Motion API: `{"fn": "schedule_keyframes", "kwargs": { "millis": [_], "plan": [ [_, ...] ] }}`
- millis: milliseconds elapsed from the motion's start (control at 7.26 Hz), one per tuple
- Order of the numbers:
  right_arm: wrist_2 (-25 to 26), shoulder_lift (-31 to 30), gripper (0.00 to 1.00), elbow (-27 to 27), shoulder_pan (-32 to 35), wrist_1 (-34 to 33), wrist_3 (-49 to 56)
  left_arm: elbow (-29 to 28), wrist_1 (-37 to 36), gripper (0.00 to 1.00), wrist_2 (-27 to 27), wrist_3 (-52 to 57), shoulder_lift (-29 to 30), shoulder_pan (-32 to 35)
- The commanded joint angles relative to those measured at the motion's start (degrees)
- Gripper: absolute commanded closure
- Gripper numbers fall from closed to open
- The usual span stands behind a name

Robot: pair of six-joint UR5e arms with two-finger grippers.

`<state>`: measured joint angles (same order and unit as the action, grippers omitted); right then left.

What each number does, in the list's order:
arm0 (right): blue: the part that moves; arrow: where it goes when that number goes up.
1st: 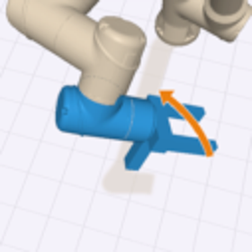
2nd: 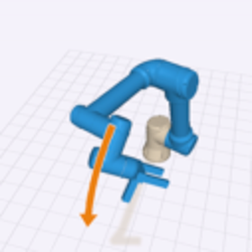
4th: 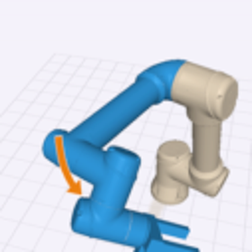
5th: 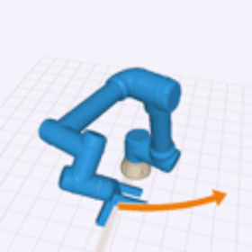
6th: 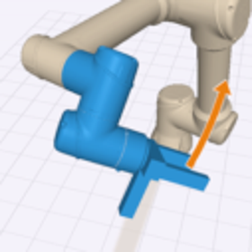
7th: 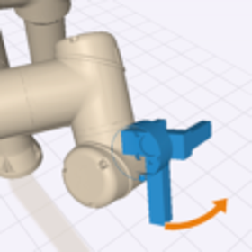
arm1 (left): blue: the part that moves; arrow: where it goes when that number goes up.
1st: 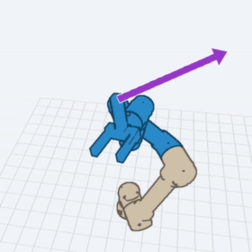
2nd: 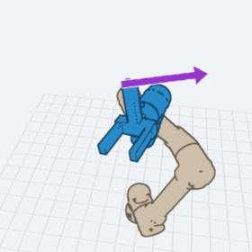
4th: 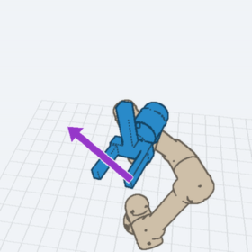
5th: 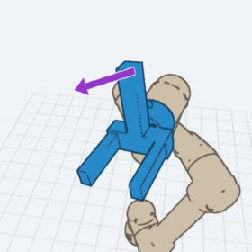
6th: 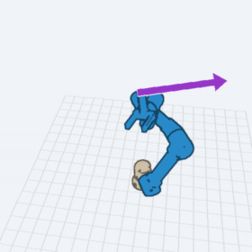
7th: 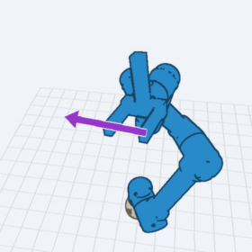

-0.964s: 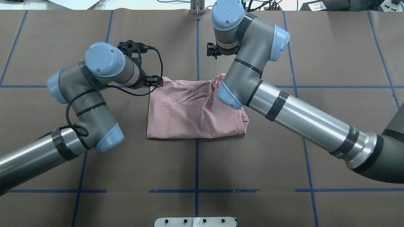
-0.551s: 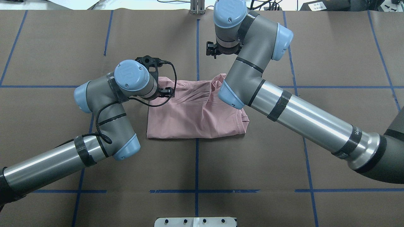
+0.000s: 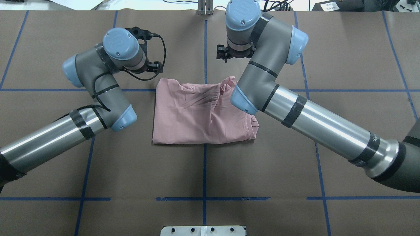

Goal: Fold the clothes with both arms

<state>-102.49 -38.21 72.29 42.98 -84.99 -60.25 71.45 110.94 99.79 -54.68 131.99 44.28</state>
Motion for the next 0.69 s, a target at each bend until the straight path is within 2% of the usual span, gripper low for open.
{"fn": "schedule_keyframes", "kwargs": {
  "millis": [0,138,275,413,551],
  "plan": [
    [-6.8,-8.0,0.0,8.6,3.7,-0.6,4.8,8.1,-1.3,0.0,8.1,9.1,-3.3,6.2],
    [-9.1,-14.3,0.0,15.5,7.4,-2.4,13.1,17.8,-4.3,0.0,10.0,12.8,-9.8,7.5],
    [-13.9,-19.5,0.0,21.9,13.6,-7.9,24.7,25.9,-8.7,0.0,10.6,21.3,-13.7,10.0],
    [-17.2,-25.3,0.0,27.4,19.2,-12.3,35.6,33.7,-14.9,0.0,14.0,28.9,-19.8,14.3],
    [-20.4,-32.2,0.0,31.4,25.2,-14.4,46.5,38.0,-18.4,0.0,16.3,39.9,-24.8,21.1]
  ]
}}
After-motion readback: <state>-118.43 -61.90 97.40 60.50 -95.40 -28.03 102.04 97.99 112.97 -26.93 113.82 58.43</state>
